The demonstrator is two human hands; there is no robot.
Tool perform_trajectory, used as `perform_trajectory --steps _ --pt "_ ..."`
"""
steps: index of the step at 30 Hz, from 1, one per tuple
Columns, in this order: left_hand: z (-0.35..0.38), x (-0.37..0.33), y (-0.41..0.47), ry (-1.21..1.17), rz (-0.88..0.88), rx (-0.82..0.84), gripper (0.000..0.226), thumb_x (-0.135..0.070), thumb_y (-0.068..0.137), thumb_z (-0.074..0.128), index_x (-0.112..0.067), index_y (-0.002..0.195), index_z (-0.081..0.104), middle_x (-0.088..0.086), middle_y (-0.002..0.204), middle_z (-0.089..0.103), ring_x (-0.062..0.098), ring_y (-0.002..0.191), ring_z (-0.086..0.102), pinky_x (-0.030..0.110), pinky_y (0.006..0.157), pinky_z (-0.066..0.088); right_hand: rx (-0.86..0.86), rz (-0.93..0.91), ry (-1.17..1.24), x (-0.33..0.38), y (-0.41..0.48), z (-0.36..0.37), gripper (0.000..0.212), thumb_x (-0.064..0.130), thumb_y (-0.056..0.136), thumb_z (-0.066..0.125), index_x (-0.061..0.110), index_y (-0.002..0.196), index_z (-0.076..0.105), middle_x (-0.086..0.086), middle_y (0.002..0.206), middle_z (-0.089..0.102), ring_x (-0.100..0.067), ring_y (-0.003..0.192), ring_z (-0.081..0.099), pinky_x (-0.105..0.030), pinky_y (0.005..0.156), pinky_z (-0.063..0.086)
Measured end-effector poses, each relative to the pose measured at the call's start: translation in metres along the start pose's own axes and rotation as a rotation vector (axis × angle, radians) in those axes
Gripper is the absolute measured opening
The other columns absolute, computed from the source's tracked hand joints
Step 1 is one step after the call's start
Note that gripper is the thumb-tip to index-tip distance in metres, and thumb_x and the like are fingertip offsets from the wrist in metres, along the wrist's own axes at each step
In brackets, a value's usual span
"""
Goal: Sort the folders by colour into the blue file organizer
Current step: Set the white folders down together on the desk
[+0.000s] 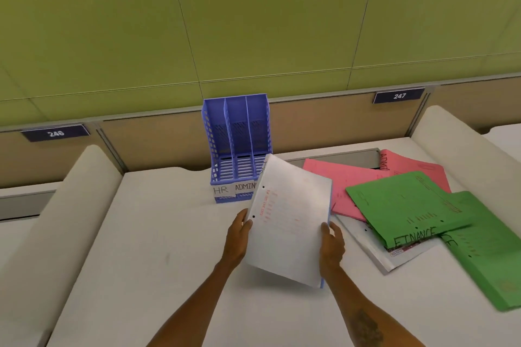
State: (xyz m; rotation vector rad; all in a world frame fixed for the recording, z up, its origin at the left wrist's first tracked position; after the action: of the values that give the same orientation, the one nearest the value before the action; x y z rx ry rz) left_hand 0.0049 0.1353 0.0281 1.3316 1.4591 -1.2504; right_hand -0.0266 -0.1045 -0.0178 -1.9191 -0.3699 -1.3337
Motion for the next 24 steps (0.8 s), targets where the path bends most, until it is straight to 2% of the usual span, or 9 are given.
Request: perform_trajectory --steps 2,6,9,11,13,15,17,21,24 --pt "-0.027 0.001 -0.010 -0.030 0.015 -0.063 0.026 -0.025 0.100 0.045 -0.026 0.126 0.045 -0.010 0.109 0.064 0.004 0.085 0.070 0.014 0.057 0.053 0.048 -0.054 0.031 0.005 -0.016 0.022 0.031 0.035 0.093 0.058 0.026 0.123 0.061 -0.003 0.107 0.058 -0.027 0.105 0.056 -0.045 0.098 0.046" --pt "-0.086 0.014 -0.028 -0.010 0.036 -0.206 0.027 -0.019 0.101 0.044 -0.024 0.127 0.046 -0.010 0.110 0.063 0.006 0.082 0.070 0.013 0.060 0.054 0.160 -0.106 0.058 0.006 -0.055 0.070 0.025 0.023 0.091 0.059 0.024 0.116 0.061 -0.003 0.098 0.065 -0.024 0.091 0.060 -0.040 0.086 0.051" --pt "-0.131 0.027 -0.042 0.063 0.037 -0.306 0.029 -0.021 0.101 0.044 -0.021 0.129 0.048 -0.010 0.114 0.060 0.002 0.089 0.064 0.012 0.069 0.055 0.217 -0.109 0.060 -0.003 -0.084 0.105 0.026 0.016 0.088 0.059 0.019 0.114 0.063 -0.005 0.105 0.066 -0.022 0.091 0.060 -0.039 0.085 0.052" --pt "-0.159 0.042 -0.051 0.072 0.022 -0.338 0.034 -0.031 0.099 0.046 -0.022 0.132 0.047 -0.007 0.119 0.061 0.008 0.096 0.065 0.026 0.083 0.058 0.259 -0.115 0.072 -0.010 -0.105 0.127 0.024 0.013 0.089 0.058 0.017 0.113 0.063 -0.005 0.105 0.066 -0.020 0.090 0.060 -0.037 0.082 0.051" --pt "-0.188 0.062 -0.058 0.101 -0.011 -0.376 0.044 -0.040 0.098 0.047 -0.022 0.138 0.045 -0.001 0.129 0.059 0.018 0.107 0.064 0.042 0.093 0.055 0.302 -0.126 0.073 -0.019 -0.126 0.147 0.026 0.012 0.091 0.058 0.016 0.117 0.061 -0.004 0.106 0.064 -0.021 0.092 0.060 -0.033 0.081 0.049" --pt "-0.216 0.080 -0.064 0.153 -0.050 -0.422 0.048 -0.042 0.097 0.045 -0.021 0.140 0.043 0.001 0.134 0.057 0.022 0.116 0.059 0.047 0.100 0.050 0.365 -0.140 0.052 -0.032 -0.144 0.168 0.033 0.013 0.093 0.058 0.017 0.126 0.058 -0.004 0.110 0.064 -0.023 0.098 0.061 -0.035 0.086 0.051" --pt "-0.241 0.090 -0.073 0.178 -0.087 -0.460 0.046 -0.038 0.099 0.045 -0.018 0.140 0.043 0.004 0.134 0.056 0.025 0.119 0.057 0.047 0.104 0.046 0.439 -0.155 -0.007 -0.045 -0.158 0.187 0.037 0.012 0.093 0.059 0.018 0.130 0.056 -0.005 0.111 0.064 -0.023 0.098 0.061 -0.037 0.090 0.052" --pt "-0.293 0.115 -0.091 0.228 -0.129 -0.552 0.040 -0.027 0.100 0.047 -0.012 0.137 0.048 0.004 0.128 0.055 0.022 0.118 0.053 0.035 0.104 0.042 0.624 -0.131 -0.139 -0.070 -0.183 0.224 0.041 0.004 0.088 0.060 0.024 0.124 0.056 -0.003 0.088 0.065 -0.018 0.078 0.059 -0.028 0.073 0.049" --pt "-0.328 0.136 -0.097 0.270 -0.170 -0.599 0.035 -0.022 0.098 0.050 -0.010 0.131 0.052 0.006 0.120 0.051 0.021 0.107 0.054 0.035 0.098 0.044 0.732 -0.117 -0.270 -0.088 -0.195 0.250 0.047 -0.004 0.084 0.060 0.018 0.125 0.057 -0.008 0.088 0.065 -0.019 0.074 0.058 -0.028 0.068 0.048"
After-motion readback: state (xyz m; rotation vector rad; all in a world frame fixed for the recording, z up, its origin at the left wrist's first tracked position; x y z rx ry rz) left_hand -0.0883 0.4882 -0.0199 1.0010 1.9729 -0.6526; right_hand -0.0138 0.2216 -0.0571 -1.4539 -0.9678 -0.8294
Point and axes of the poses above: each hand's wrist, its own y-axis towards the middle knuckle, its own z-axis out of the palm, x = y × z, the point moved 3 cm from there along y, towards the middle knuckle
